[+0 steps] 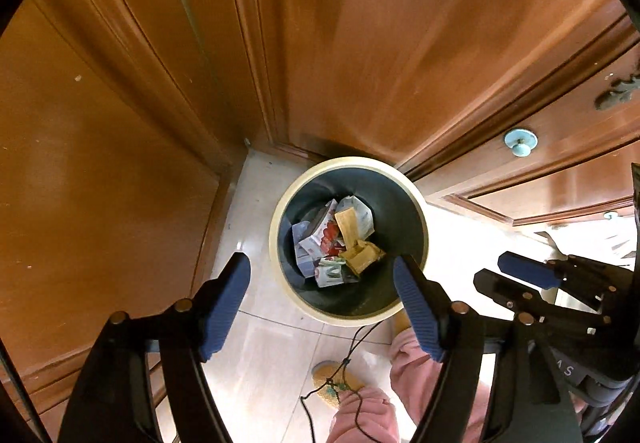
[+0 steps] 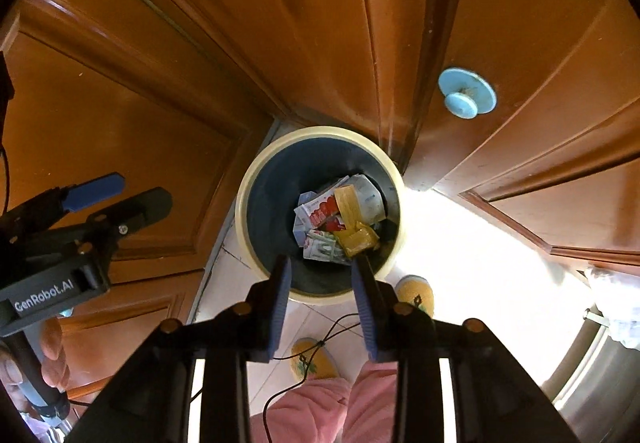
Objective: Collect trash
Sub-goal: 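Open both tools to drop the green bag and yellow wrapper into the bin, then raise both tools back up to the counter trash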
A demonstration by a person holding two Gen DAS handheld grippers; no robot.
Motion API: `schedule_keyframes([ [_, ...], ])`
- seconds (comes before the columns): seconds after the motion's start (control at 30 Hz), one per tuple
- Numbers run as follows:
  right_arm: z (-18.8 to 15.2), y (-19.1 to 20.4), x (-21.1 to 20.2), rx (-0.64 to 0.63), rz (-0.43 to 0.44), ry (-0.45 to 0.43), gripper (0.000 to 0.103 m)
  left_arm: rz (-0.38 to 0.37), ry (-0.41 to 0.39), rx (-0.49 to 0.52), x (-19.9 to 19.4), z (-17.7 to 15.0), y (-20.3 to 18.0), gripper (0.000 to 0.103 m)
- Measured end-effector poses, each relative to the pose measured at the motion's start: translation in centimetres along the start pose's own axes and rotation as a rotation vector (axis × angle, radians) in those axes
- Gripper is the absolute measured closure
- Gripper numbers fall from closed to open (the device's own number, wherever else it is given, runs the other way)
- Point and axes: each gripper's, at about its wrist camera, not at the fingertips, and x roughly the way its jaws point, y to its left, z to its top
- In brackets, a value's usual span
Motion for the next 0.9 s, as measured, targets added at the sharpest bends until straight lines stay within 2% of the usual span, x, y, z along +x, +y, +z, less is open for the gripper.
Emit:
schedule_keyframes([
  [0.13,-0.1,0.0,-1.7,0.022,0.011,0.013,0.071,-0.002,-0.004,-0.006,-1.3,0.0,-0.2,0.030],
  [0.43,0.2,1.7,-10.1,0.016,0.038,-0.050,0.071,0.006,-0.068,0.001,-10.1,0.6,-1.3,0.030],
  [0.7,0.5,3.5,-20.4,0.004,0.047,-0.184,0.071,0.011,-0.199,0.019,-21.0,2.2,-3.1,0.030],
  [0.9,0.2,5.0,-28.8,0.010,0.063,-0.296,0.071,0.014,-0.337,0.081,-30.9,2.9,-5.1,0.030],
])
